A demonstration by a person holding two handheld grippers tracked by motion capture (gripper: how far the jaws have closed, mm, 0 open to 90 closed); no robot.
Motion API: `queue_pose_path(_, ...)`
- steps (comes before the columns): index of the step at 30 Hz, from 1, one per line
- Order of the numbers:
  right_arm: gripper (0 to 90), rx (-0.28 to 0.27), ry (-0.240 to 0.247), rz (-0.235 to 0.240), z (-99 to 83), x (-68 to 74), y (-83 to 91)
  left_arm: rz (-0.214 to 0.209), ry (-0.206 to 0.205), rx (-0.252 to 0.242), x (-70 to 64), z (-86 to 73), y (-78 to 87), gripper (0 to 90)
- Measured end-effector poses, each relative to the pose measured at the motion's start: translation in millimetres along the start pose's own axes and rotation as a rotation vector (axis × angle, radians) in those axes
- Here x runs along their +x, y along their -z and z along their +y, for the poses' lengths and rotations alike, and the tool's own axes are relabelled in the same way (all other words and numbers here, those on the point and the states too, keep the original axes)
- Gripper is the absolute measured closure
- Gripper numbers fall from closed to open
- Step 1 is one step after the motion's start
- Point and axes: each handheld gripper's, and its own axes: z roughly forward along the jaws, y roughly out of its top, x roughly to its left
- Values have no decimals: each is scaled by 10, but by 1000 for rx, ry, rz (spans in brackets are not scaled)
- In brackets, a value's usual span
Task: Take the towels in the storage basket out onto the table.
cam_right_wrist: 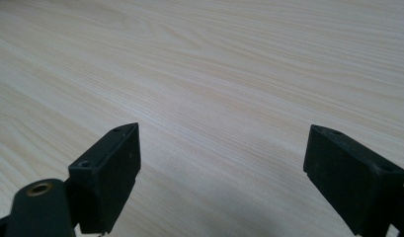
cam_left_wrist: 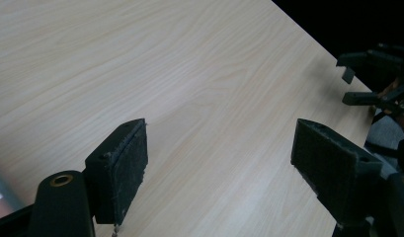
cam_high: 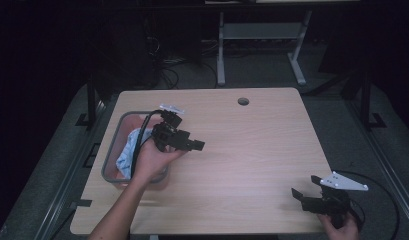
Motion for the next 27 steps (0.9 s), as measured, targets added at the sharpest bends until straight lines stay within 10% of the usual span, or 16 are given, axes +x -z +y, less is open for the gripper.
queue_pose_path(27,138,4,5,6,8,9,-9,217,165,-49,669,-333,776,220)
